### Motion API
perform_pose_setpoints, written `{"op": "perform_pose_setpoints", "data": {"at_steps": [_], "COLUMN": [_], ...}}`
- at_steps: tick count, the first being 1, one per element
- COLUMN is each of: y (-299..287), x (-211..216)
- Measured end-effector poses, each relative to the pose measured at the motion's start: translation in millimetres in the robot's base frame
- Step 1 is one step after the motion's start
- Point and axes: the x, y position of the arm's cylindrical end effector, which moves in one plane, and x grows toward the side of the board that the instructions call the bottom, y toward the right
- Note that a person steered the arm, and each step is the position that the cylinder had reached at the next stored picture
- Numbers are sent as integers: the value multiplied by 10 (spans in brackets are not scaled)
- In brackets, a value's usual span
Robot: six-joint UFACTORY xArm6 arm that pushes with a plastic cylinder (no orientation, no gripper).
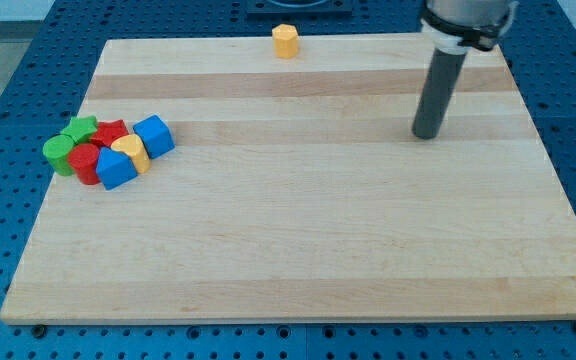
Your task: Move your arm to the top of the green star
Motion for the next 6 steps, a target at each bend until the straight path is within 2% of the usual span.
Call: {"op": "perform_pose_setpoints", "data": {"at_steps": [2,4,6], "y": [-858,-2491,-4497], "x": [-681,-906,-908]}}
